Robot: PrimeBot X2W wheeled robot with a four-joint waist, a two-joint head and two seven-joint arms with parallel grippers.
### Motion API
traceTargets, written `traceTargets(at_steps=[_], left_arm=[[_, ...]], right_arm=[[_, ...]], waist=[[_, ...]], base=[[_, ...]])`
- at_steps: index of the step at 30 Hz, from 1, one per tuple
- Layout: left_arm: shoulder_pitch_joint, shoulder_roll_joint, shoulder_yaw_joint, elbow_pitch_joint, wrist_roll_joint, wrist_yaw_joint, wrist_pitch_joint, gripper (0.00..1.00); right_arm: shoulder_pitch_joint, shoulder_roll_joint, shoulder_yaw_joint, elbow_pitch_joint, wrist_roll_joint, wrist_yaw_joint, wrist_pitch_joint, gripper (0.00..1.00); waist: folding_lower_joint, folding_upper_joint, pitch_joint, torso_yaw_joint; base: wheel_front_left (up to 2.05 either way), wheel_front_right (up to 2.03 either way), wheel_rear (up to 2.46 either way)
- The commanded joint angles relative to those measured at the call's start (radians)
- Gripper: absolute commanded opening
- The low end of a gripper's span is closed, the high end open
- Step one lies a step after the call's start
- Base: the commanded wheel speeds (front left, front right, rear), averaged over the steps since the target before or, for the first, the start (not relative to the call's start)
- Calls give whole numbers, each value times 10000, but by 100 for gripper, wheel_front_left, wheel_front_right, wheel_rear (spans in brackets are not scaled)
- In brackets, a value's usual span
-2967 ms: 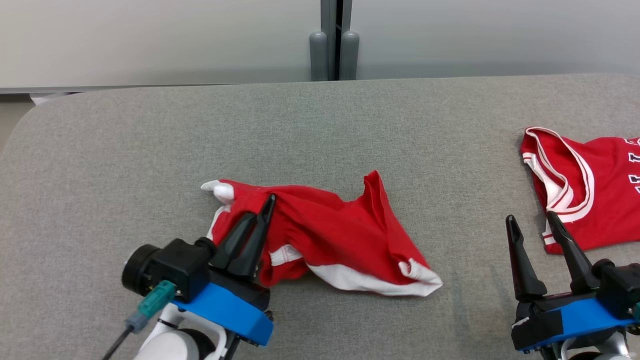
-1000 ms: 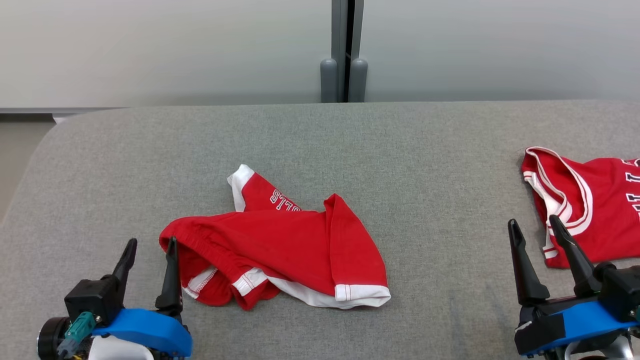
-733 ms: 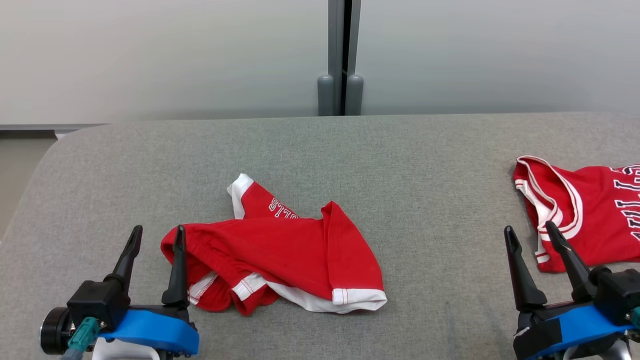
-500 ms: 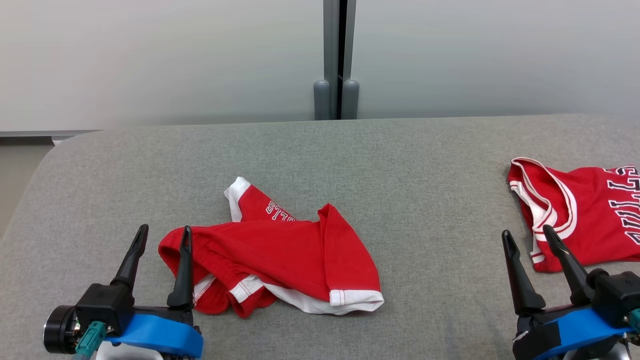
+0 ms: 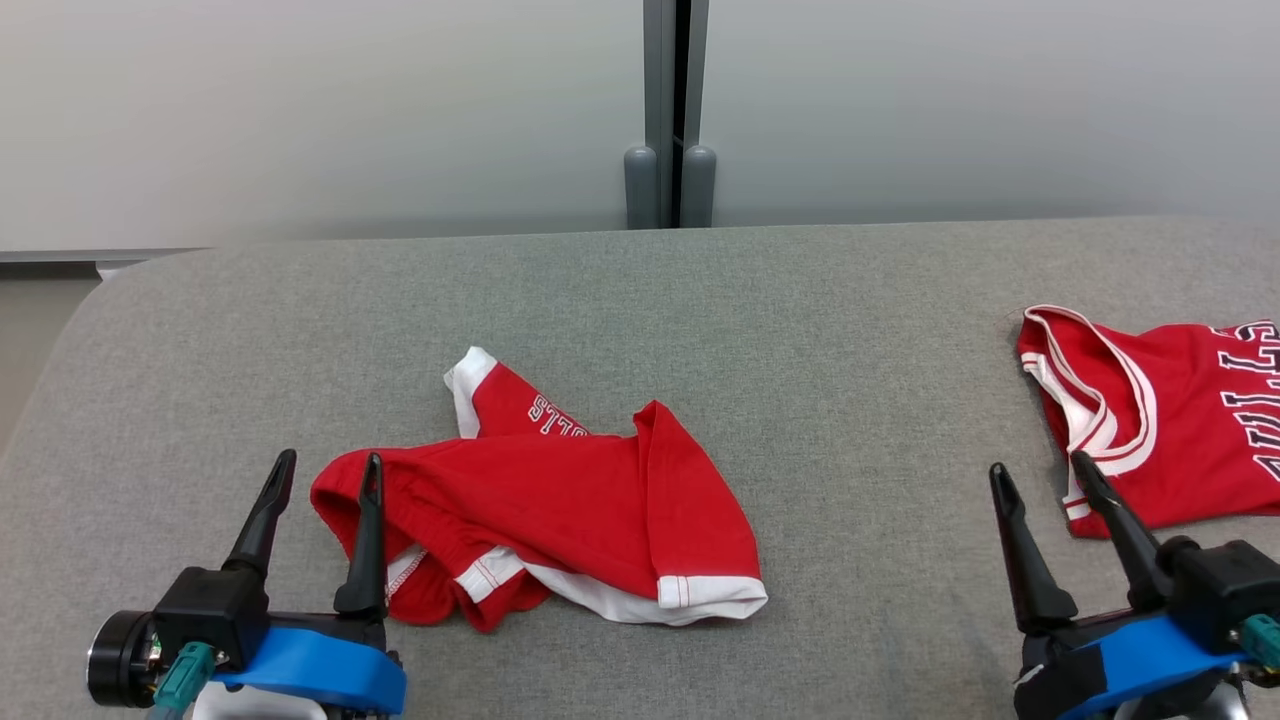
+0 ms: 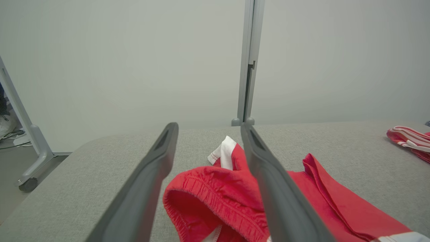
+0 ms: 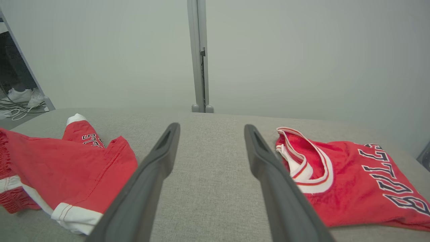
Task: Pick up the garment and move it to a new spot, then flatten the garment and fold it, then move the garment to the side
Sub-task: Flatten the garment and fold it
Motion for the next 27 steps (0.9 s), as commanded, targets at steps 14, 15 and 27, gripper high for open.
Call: traceTargets(at_steps=[14,15,27], left_arm=[[-1009,-255,-106,88,115,-124,-216,100],[-1068,-304,-130,114,112,-145,-240,100],[-1421,-630,-139,497,147,-312,-463,100]], right_arm=[[-1406,-1204,5268,1750,563,1,877,100],[-1539,-1238,5410,1920,540,1,855,100],[-2723,-1266,5552,3281,84,-1,561,0]], waist=[[0,0,1004,693],[0,0,1074,767],[0,0,1479,1047]], base=[[0,0,0],[0,0,0],[0,0,0]])
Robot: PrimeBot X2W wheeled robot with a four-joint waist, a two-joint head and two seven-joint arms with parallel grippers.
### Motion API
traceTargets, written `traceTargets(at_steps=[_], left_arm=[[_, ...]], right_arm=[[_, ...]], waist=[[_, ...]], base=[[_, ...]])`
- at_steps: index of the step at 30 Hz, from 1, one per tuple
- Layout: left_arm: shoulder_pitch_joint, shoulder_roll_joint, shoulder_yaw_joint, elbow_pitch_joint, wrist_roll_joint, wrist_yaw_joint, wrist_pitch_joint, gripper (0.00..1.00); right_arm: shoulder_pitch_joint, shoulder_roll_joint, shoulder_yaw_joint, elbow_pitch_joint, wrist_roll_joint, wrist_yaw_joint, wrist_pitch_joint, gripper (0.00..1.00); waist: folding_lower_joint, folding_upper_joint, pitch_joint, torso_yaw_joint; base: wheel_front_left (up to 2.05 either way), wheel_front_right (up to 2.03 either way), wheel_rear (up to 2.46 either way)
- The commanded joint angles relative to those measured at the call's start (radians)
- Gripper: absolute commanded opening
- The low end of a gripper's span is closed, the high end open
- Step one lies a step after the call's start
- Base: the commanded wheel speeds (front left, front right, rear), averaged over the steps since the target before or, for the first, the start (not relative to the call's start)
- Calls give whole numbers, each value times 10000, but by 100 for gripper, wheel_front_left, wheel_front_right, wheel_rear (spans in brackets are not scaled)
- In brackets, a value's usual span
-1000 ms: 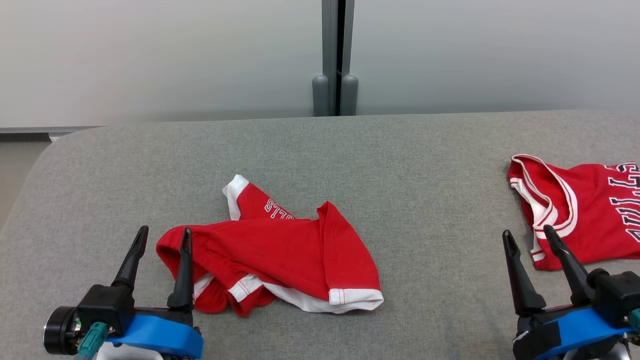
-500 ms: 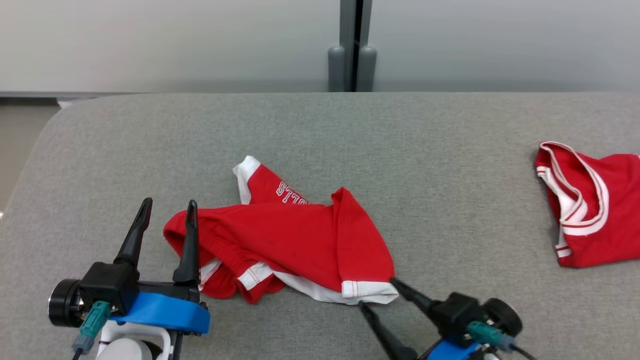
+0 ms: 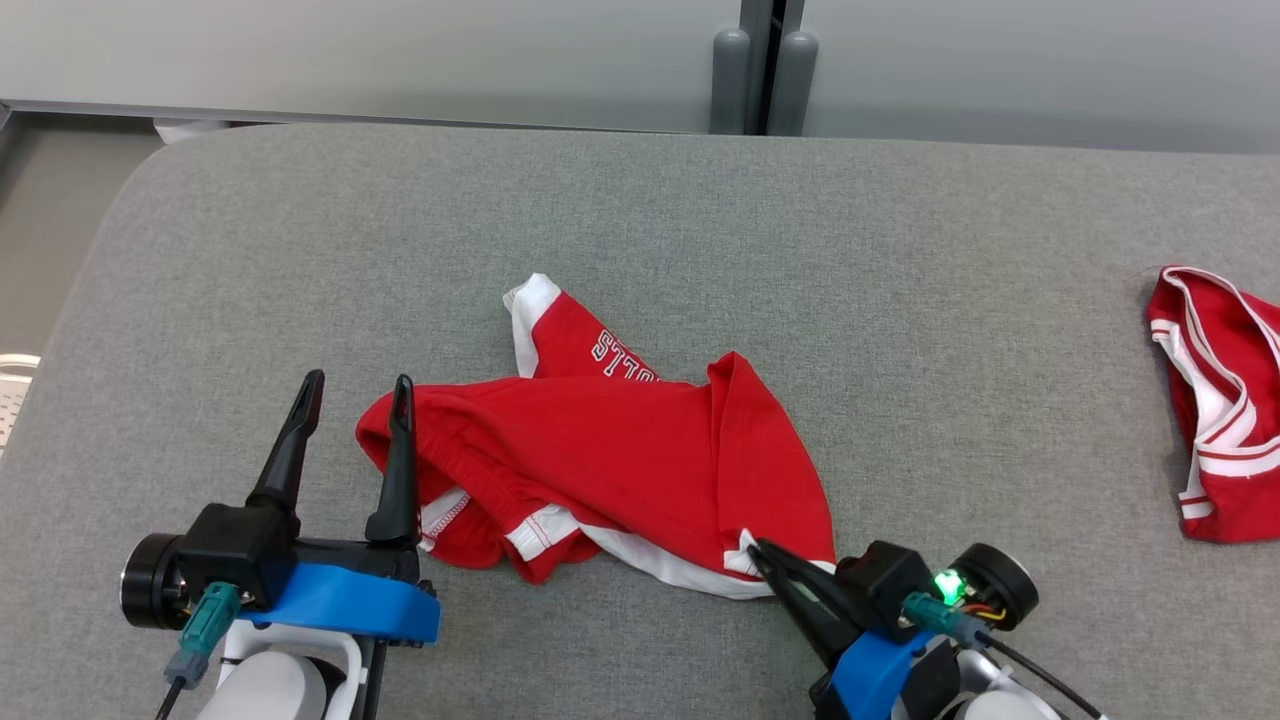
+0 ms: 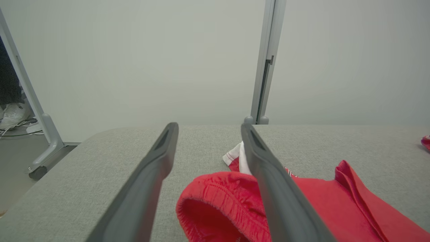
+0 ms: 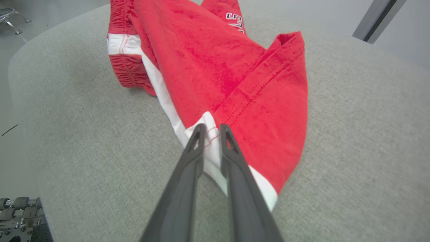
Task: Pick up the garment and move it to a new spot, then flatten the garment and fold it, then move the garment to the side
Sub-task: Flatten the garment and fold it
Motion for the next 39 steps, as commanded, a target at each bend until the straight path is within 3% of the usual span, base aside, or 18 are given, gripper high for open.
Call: traceTargets(at_steps=[1,7,14,17,18,19,20,25,30,39], left_arm=[[-167,-39,30,49,41,-52,-60,100],[-163,-73,115,106,96,-44,-122,100],[-223,-44,127,103,130,-86,-135,100],[-242,-8,135,121,132,-104,-139,100],[-244,1,130,131,131,-112,-140,100],[-238,7,123,140,126,-113,-141,100],[-233,8,113,148,124,-110,-139,100],[-168,0,86,181,67,-66,-135,100],[54,37,120,214,15,15,-137,100],[681,159,137,116,-94,272,-19,100]], right_arm=[[-188,78,-240,62,137,1,-185,0],[-125,316,-1233,-97,302,1,-621,0],[349,1180,-4249,64,598,1,-1195,0],[504,1391,-4924,203,858,1,-1307,0],[595,1453,-5162,297,884,1,-1352,29],[674,1508,-5407,383,1096,1,-1393,79],[712,1526,-5577,439,1161,1,-1441,100],[947,1592,-6137,452,1224,1,-2027,100],[1152,1476,-6451,-146,440,1,-2543,100],[1612,1102,-6339,-2055,-588,1,-1887,100]], waist=[[-1,-1,23,20],[-1,-1,64,-72],[-1,-1,147,-300],[-1,-1,187,-374],[-1,-1,197,-411],[-1,-1,205,-451],[-1,-1,209,-484],[-1,-1,165,-660],[-1,-1,-38,-817],[-1,-1,-663,-1049]], base=[[0,0,0],[0,0,0],[0,0,0],[0,0,0],[0,0,0],[0,0,0],[0,0,0],[0,0,0],[0,0,0],[0,0,0]])
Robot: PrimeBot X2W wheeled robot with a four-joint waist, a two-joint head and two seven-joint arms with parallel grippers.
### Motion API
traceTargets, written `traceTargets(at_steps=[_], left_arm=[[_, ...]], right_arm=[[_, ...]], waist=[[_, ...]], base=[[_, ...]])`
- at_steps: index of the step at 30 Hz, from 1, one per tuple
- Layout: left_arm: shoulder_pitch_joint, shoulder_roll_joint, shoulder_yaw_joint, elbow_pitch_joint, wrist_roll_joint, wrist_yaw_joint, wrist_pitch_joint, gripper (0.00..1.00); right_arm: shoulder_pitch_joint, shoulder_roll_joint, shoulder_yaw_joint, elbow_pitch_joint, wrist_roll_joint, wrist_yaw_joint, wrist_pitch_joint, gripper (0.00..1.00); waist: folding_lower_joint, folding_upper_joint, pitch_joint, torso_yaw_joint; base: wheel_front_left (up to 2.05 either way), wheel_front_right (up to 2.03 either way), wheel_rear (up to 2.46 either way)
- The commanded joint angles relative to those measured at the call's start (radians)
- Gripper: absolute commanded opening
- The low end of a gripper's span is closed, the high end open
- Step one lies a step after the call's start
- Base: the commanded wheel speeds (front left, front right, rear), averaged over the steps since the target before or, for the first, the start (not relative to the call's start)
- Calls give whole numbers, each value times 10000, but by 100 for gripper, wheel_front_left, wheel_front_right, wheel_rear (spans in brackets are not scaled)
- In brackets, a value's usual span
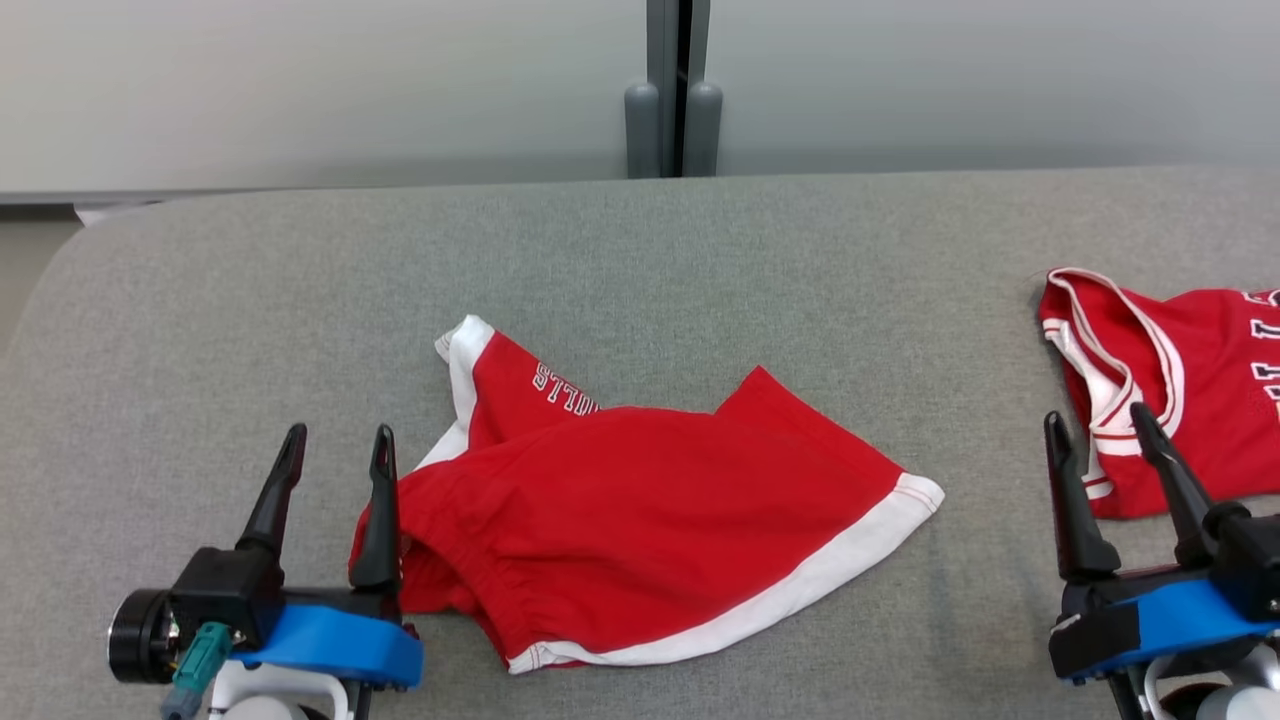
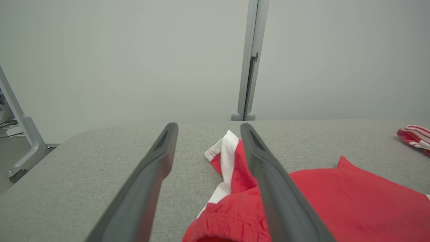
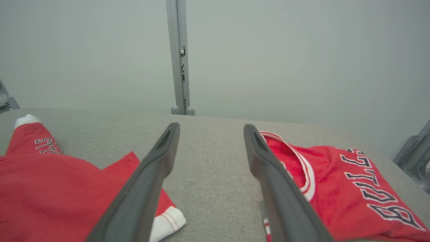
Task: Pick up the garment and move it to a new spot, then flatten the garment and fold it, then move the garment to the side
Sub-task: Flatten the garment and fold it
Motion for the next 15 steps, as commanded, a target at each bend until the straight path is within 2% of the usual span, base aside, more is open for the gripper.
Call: traceTargets(at_steps=[1,7,15], left_arm=[[159,63,-7,-57,-39,75,54,100],[542,141,-35,-215,-129,223,186,100],[661,224,-74,-414,-186,307,316,100]], right_arm=[[251,-46,65,-222,-49,1,136,100],[726,107,236,-863,23,1,513,100],[873,217,261,-1086,98,1,633,100]], waist=[[1,0,-170,-63],[1,0,-412,-62],[1,0,-364,-95]], base=[[0,0,0],[0,0,0],[0,0,0]])
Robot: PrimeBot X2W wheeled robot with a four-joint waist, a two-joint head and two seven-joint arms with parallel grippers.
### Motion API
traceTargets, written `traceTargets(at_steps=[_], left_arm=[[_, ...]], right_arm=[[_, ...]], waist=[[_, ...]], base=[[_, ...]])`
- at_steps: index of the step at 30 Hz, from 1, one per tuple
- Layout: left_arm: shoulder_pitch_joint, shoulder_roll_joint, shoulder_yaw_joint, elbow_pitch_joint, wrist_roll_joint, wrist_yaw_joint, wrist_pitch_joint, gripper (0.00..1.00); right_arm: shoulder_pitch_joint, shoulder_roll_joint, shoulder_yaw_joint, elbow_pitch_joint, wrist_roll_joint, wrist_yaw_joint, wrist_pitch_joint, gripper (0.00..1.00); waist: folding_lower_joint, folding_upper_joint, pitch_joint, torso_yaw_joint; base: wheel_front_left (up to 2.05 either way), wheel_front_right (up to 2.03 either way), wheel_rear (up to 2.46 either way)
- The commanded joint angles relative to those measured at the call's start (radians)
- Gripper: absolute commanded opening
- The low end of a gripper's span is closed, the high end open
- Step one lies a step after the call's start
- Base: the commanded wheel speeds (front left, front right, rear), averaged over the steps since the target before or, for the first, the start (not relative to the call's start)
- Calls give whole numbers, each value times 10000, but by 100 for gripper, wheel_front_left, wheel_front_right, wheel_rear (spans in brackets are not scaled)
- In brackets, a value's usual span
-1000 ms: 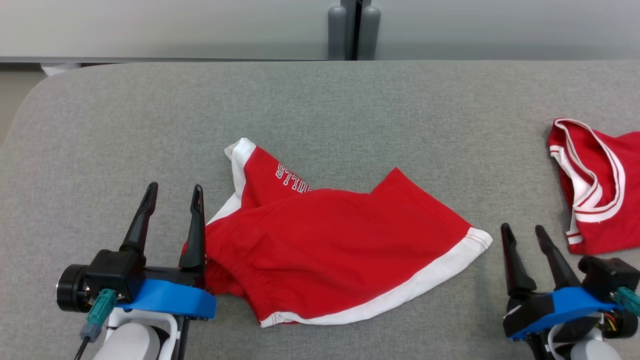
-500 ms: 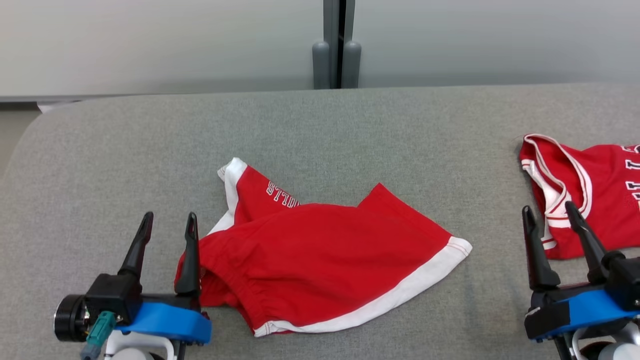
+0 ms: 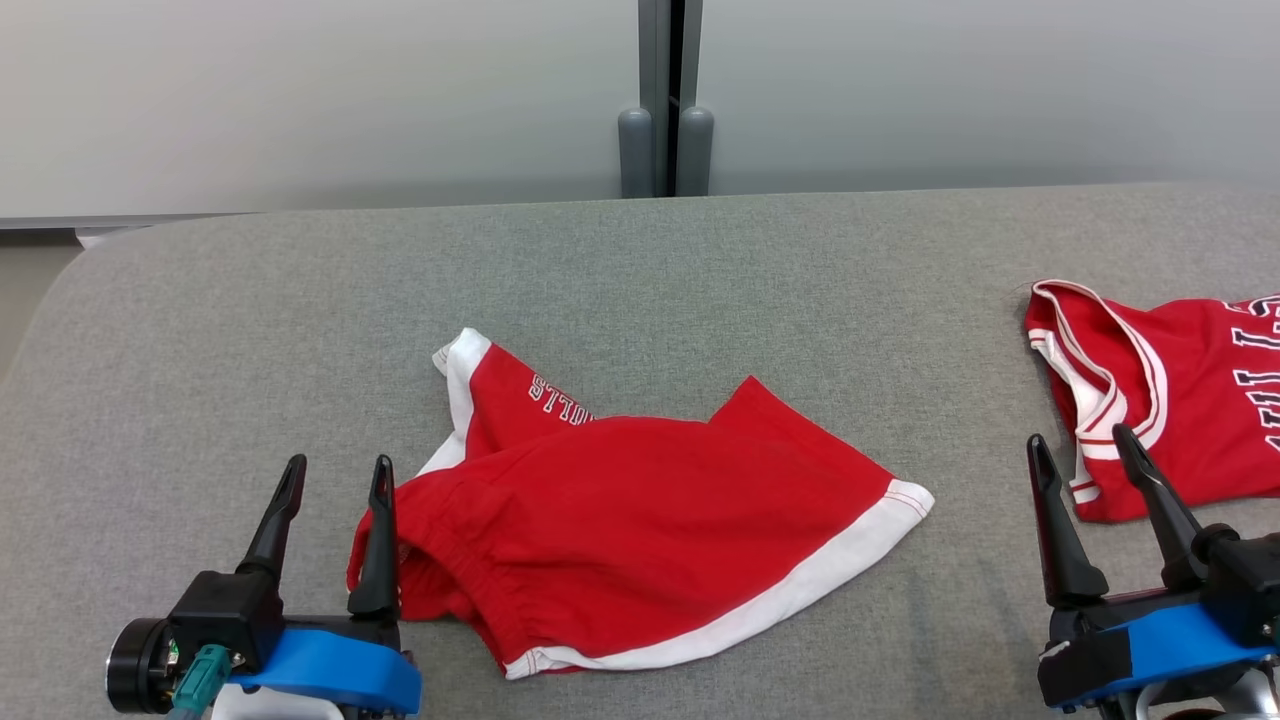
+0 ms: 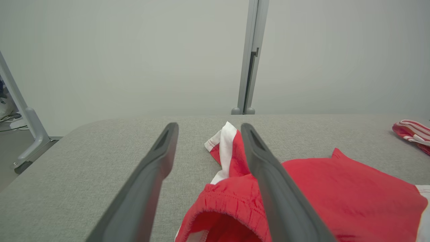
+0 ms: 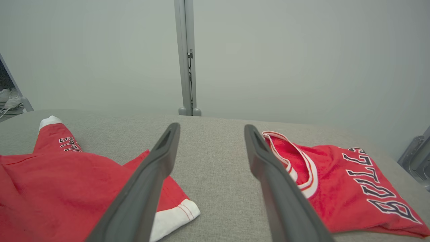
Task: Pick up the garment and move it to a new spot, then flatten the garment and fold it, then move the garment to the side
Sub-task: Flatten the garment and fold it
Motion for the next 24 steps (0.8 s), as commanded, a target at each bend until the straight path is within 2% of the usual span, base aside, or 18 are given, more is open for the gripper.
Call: traceTargets(at_steps=[1,12,15,20,24], left_arm=[[38,67,-26,-59,-50,60,39,100],[-48,32,-220,-86,-167,-60,342,100],[141,-113,-488,-21,-559,-335,848,100],[390,-319,-854,78,-1218,-542,1929,100],[277,-447,-945,235,-1523,-703,2240,100]], right_arm=[[143,27,-11,-45,47,1,23,100],[72,95,4,17,28,1,4,100],[29,97,37,54,69,1,33,100],[-45,81,65,132,137,1,31,100],[-149,88,67,139,178,1,-8,100]], waist=[[1,0,27,-6],[1,0,122,32],[1,0,153,40],[1,0,271,42],[1,0,431,49]], base=[[0,0,0],[0,0,0],[0,0,0],[0,0,0],[0,0,0]])
